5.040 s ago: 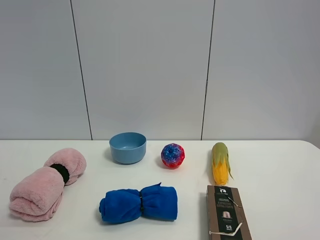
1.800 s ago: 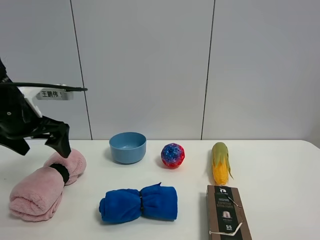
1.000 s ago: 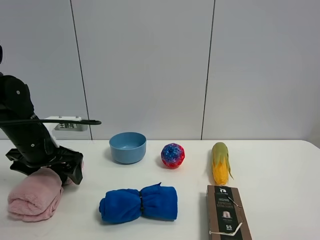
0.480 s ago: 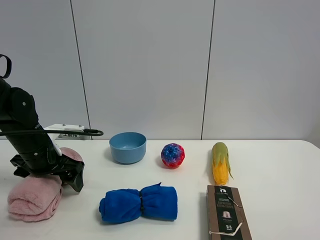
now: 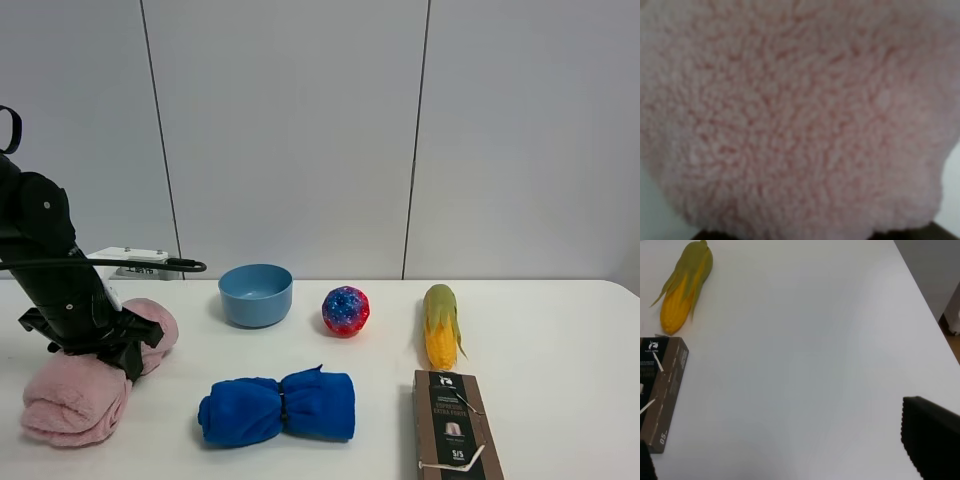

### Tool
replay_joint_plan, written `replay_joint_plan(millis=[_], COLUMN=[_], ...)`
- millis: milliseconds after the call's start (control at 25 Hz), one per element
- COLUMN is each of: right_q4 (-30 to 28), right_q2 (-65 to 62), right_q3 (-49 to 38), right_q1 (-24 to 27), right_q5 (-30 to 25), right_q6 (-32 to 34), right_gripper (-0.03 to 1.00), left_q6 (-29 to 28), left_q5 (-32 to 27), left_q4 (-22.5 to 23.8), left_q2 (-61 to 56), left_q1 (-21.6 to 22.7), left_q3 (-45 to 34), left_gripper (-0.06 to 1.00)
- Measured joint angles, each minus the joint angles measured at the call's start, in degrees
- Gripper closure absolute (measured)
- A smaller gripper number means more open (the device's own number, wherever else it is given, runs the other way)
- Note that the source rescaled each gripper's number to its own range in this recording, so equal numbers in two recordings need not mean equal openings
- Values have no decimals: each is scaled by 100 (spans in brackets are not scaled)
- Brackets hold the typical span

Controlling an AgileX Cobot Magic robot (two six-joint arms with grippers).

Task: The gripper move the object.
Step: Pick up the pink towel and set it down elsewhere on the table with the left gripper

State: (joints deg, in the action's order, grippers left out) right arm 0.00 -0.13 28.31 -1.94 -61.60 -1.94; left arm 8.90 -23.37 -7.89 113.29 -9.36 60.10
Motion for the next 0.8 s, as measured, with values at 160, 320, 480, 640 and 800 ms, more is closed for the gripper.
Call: replay_joint_plan(millis=[160,320,480,640,800], right_q4=[0,0,0,0,0], right_q2=[0,0,0,0,0], right_q3=[0,0,0,0,0], right_q1=[0,0,0,0,0], right_q5=[0,0,0,0,0], right_q6=[0,0,0,0,0], right_gripper=[-3,-3,-3,-3,-3], left_q6=[527,2052,3719,4745,5048], left_q5=[-681,-1002,-1284,-1404,-1406], left_q4=[0,-11,-30,38,357], left_q2=[-805,-1934,-2606,-2683,-2476], left_q1=[-262,-732,-1092,-1380,-1670], left_q3=[-13,78,193,193,193], left_gripper=[94,94,94,94,94])
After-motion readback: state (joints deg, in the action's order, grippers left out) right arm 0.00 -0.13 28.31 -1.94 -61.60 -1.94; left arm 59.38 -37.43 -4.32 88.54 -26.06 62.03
